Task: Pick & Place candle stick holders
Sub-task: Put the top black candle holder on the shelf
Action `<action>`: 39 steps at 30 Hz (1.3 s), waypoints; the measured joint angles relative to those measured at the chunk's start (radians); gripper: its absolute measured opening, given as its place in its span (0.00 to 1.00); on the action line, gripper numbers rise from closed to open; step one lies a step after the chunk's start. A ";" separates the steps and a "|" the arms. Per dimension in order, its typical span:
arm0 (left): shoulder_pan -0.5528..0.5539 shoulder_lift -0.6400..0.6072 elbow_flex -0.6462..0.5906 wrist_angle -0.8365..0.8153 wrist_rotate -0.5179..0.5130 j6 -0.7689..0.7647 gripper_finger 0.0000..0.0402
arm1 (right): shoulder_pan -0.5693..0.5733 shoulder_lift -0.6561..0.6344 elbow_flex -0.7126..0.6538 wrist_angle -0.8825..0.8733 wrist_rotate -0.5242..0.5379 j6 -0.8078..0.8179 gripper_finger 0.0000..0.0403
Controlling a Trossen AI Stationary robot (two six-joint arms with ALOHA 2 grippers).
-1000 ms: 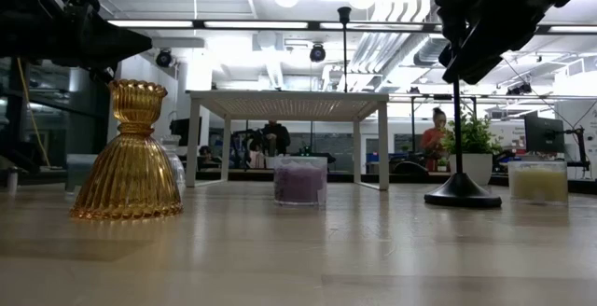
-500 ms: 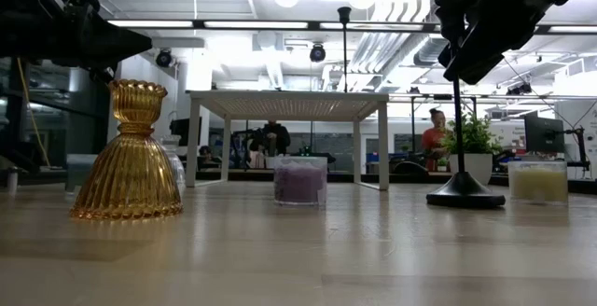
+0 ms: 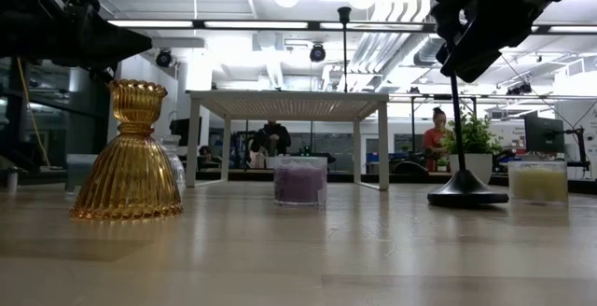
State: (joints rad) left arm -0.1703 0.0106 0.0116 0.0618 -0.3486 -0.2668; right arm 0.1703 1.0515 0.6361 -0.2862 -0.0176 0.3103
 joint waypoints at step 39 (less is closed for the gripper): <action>0.000 0.000 0.000 0.000 0.000 0.000 0.00 | -0.081 -0.006 0.436 -0.213 -0.011 -0.023 0.09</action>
State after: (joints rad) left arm -0.1703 0.0109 0.0116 0.0616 -0.3485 -0.2668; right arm 0.0894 1.0451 1.0720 -0.4988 -0.0288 0.2873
